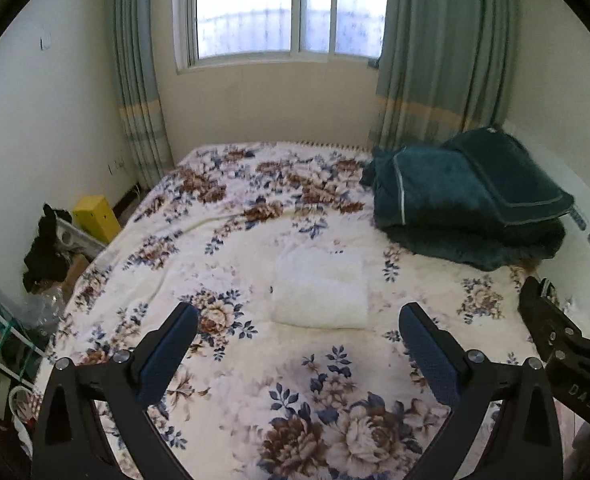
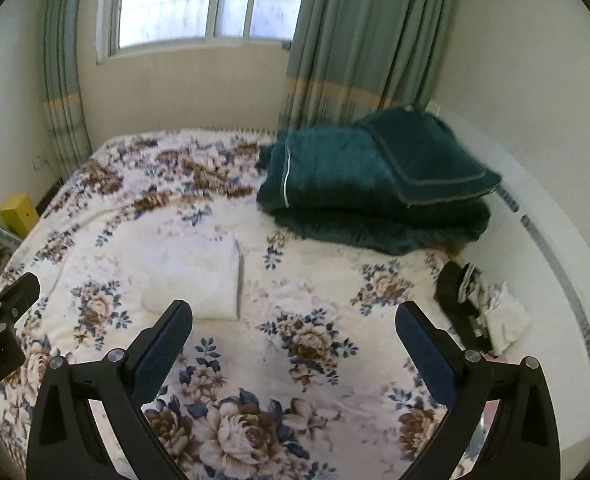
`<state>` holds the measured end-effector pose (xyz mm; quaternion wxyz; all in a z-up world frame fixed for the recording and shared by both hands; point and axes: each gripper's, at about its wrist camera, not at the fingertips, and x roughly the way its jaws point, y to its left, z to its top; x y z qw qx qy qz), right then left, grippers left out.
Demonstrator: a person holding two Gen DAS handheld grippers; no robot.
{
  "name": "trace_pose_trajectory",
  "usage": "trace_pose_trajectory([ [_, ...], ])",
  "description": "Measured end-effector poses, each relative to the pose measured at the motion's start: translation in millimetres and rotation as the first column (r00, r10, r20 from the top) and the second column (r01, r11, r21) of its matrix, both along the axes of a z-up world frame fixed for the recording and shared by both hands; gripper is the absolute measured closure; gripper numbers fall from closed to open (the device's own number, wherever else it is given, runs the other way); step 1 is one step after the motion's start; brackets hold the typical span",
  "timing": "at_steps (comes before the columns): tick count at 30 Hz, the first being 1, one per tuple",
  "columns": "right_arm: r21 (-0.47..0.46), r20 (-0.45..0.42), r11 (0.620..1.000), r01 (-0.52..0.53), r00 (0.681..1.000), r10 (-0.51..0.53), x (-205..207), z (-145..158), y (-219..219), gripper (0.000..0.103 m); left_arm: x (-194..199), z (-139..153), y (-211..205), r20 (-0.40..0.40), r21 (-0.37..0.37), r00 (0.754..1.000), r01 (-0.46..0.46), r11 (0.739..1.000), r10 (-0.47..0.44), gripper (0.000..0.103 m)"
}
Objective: Fold small clothes
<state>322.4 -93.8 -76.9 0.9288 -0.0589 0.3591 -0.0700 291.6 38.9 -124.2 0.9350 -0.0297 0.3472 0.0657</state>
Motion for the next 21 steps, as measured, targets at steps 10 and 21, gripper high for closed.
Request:
trace_pose_trajectory([
  [10, 0.050, 0.090, 0.998, -0.042, 0.995, 0.037, -110.1, 92.0, -12.8, 0.000, -81.3, 54.2, -13.6, 0.063, 0.000, 0.998, -0.003, 1.000, 0.003, 0.000],
  [21, 0.067, 0.093, 0.993, -0.095, 0.992, 0.088, -164.6, 137.8, -26.0, 0.000, -117.4, 89.4, -21.0, 0.058, 0.016, 0.998, -0.032, 0.999, 0.031, 0.000],
])
